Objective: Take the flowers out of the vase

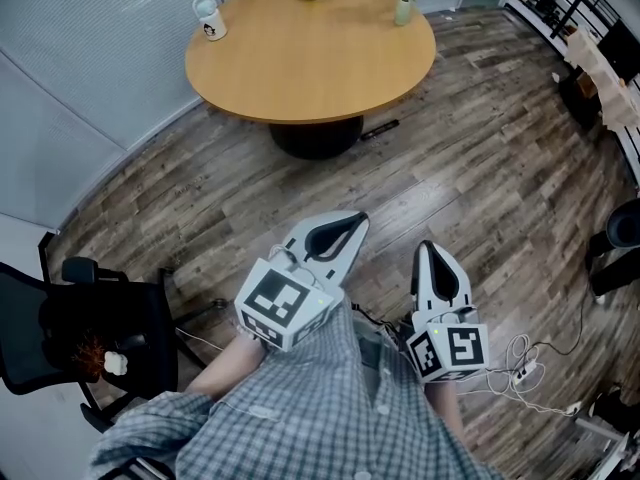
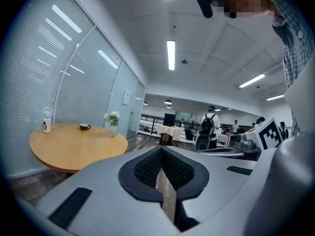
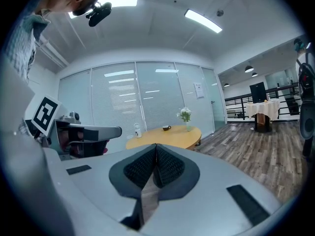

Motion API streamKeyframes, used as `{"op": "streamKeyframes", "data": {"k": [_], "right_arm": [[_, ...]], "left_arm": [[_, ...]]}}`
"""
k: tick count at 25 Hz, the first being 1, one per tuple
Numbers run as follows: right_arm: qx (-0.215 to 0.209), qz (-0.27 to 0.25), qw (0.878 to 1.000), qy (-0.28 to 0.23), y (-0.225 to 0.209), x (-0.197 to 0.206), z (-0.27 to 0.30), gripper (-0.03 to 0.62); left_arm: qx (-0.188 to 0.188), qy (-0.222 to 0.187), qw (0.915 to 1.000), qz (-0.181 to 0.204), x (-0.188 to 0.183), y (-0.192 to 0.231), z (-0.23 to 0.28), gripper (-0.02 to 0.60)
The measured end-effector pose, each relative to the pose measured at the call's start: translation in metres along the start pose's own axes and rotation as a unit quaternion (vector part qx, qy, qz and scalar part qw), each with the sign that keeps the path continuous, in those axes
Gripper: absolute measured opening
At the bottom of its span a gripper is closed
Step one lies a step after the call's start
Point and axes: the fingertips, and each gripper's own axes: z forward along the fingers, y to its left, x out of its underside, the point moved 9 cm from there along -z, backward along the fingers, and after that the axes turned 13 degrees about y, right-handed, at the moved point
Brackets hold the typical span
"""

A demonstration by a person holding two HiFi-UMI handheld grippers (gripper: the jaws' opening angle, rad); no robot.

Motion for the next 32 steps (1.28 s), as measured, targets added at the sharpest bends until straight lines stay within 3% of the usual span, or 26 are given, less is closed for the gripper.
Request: {"op": "streamKeyframes", "data": {"k": [9,17,32], "right_arm": [[0.002,0.015,1.0,0.007,-0.023,0.008,-0.002,0.009],[0.028,0.028,0.999,0.01,-0.048,0.002,0.02,0.011],[0.111,0.048,0.993,-0.007,-0.138,-0.066,0.108,0.011]], "left_arm": [[0.002,0.014,0.9999,0.008,0.0,-0.013,0.02,0.008],[0.036,0.025,0.9989,0.018,-0.013,0.003,0.067,0.008],[0.123,0.03,0.9904,0.056,-0.094,0.073,0.214,0.008]]}}
